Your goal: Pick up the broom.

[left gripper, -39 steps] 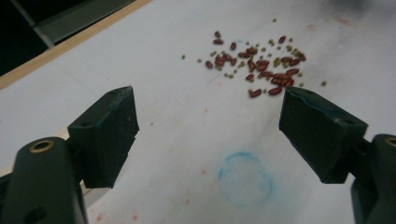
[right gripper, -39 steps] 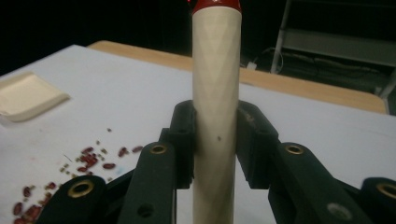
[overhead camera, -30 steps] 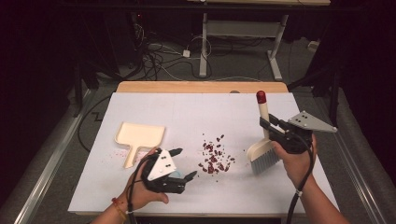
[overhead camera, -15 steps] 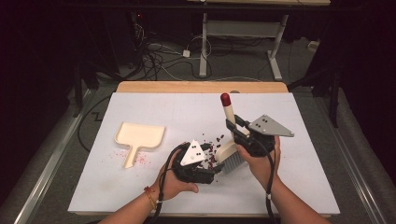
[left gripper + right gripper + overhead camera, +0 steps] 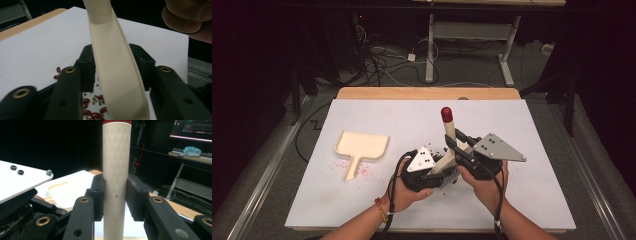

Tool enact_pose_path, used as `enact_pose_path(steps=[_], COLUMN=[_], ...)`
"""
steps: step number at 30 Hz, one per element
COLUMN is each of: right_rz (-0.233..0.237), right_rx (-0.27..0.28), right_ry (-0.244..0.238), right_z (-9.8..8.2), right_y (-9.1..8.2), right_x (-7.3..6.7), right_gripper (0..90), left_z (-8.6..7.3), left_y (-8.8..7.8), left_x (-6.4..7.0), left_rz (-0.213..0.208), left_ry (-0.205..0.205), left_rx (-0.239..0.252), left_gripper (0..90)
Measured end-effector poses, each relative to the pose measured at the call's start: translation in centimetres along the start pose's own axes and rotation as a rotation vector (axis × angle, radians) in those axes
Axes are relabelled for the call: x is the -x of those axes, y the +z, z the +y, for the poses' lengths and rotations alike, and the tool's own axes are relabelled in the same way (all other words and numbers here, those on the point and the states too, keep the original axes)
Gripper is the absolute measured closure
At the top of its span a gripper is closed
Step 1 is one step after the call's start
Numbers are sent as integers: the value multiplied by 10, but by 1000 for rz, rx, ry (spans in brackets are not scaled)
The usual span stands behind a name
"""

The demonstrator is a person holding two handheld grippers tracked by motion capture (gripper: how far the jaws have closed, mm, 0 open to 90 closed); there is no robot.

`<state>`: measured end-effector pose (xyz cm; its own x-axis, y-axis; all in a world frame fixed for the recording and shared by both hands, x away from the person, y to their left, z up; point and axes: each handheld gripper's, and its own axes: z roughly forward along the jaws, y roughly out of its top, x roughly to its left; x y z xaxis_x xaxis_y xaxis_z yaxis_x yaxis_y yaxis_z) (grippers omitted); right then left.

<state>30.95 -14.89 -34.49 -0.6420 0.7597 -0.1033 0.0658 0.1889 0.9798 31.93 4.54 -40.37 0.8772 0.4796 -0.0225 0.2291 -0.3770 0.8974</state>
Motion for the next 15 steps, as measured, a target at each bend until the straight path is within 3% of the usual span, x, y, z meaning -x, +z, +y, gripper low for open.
enact_pose_path(steps=[7, 8, 10, 11, 12, 15], right_rz=[55, 97, 114, 156, 156, 276], right_rx=[-13, -7, -6, -23, -23, -73], right_ry=[7, -9, -24, -55, -55, -123], right_z=[1, 1, 1, 1, 1, 0], right_y=[-7, -11, -13, -15, -15, -21], right_x=[8, 13, 15, 20, 20, 37], right_gripper=[693, 679, 661, 586, 586, 494], left_z=[-1, -1, -1, -2, -2, -6], left_y=[-8, -9, -12, -14, -14, -16], left_x=[-9, -11, -13, -15, -15, -16], left_rz=[-17, -29, -38, -53, -53, -79], left_ry=[42, 46, 63, 86, 86, 118], left_rx=[-21, -21, -37, -63, -63, -93], left_gripper=[634, 648, 653, 655, 655, 656])
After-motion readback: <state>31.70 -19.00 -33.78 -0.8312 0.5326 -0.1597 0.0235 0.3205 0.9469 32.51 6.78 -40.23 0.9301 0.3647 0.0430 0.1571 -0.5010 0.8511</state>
